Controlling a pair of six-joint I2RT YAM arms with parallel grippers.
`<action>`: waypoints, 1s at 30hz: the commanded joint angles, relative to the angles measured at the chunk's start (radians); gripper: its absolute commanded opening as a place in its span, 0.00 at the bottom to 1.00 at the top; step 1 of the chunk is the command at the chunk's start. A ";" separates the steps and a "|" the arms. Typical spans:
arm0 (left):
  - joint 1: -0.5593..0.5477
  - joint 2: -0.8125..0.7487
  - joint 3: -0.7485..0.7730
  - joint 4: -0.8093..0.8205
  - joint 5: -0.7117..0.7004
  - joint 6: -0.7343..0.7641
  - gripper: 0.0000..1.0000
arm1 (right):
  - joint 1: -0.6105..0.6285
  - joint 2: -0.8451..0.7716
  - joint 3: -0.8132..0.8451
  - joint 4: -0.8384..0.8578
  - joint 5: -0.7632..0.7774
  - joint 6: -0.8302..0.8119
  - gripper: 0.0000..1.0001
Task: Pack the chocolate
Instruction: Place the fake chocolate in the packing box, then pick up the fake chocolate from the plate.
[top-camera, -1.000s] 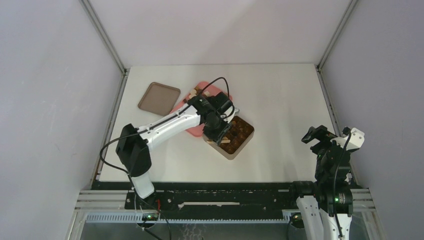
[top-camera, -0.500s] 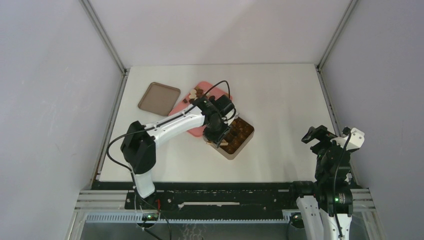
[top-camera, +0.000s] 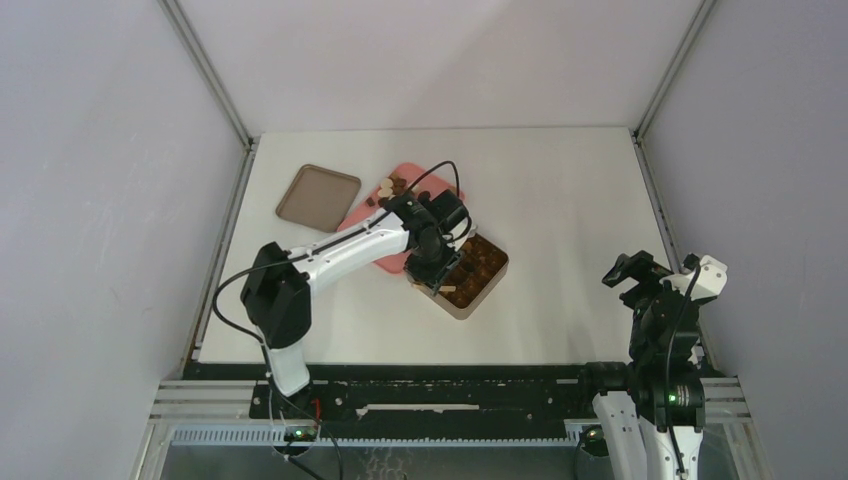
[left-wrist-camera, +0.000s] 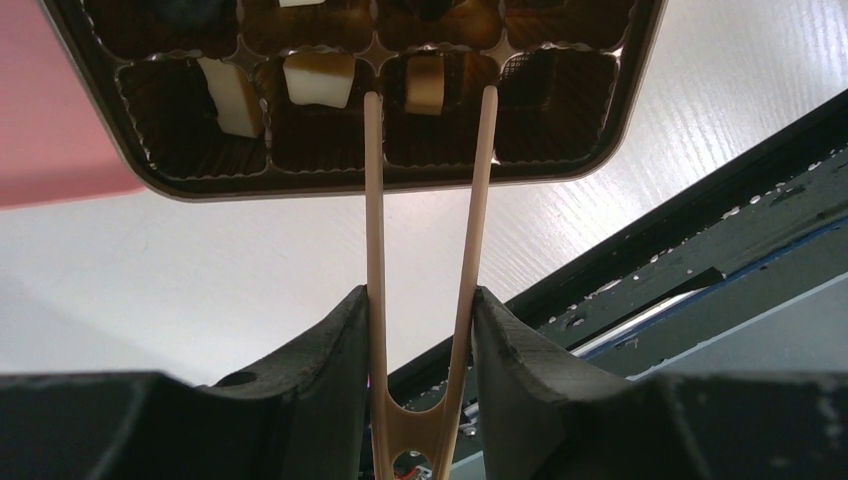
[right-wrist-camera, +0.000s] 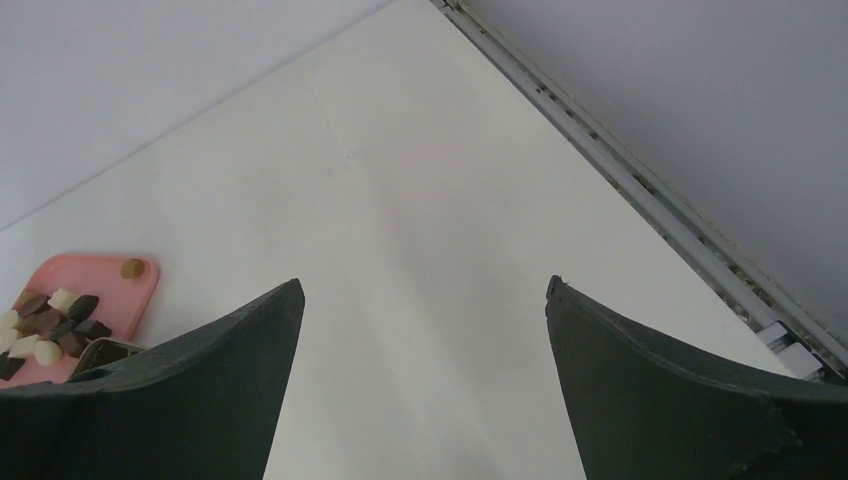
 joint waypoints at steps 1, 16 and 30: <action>0.026 -0.069 0.026 -0.034 -0.036 0.026 0.43 | 0.004 -0.010 0.000 0.039 -0.004 -0.022 0.99; 0.304 -0.074 0.118 -0.051 -0.105 0.044 0.41 | 0.004 -0.007 0.000 0.039 -0.005 -0.021 0.99; 0.516 0.163 0.310 -0.012 -0.152 -0.040 0.42 | 0.004 -0.005 -0.001 0.041 -0.008 -0.022 0.99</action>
